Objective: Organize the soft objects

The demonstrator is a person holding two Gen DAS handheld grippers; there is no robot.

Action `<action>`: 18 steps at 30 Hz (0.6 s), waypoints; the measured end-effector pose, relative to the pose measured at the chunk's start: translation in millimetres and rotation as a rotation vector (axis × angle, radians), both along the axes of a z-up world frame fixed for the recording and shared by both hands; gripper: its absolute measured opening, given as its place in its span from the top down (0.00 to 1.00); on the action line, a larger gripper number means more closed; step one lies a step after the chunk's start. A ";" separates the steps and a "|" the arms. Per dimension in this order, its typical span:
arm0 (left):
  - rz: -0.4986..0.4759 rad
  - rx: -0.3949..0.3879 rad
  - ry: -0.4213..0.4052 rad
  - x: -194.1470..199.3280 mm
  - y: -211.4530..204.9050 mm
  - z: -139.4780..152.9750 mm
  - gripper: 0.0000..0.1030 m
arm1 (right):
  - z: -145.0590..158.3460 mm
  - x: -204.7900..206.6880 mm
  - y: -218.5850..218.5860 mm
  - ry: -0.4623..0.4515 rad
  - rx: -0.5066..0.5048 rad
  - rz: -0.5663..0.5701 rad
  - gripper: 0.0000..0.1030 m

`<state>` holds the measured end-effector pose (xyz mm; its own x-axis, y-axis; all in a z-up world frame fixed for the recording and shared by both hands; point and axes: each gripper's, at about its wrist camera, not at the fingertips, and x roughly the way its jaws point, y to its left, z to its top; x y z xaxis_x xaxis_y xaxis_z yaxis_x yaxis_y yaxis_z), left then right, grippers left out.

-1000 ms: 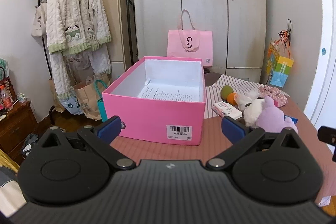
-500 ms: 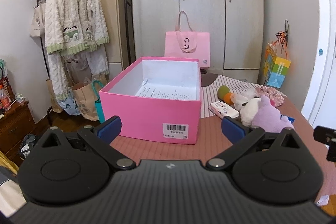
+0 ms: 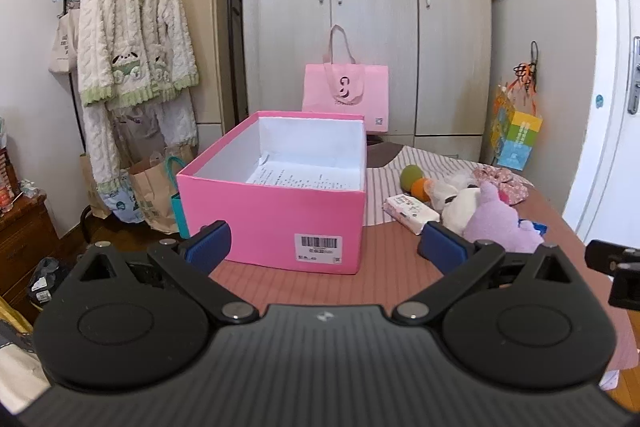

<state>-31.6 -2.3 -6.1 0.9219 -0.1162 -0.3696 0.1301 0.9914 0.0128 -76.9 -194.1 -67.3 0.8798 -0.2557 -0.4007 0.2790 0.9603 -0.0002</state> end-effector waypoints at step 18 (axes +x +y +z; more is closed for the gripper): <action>0.023 0.025 0.005 -2.0 -1.7 -8.1 0.00 | -6.6 -5.1 -14.2 0.008 0.019 -0.016 0.00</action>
<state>-33.6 -4.0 -14.3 0.9225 -0.0856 -0.3763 0.1071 0.9936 0.0366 -82.0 -208.4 -73.9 0.8726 -0.2621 -0.4121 0.2943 0.9556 0.0154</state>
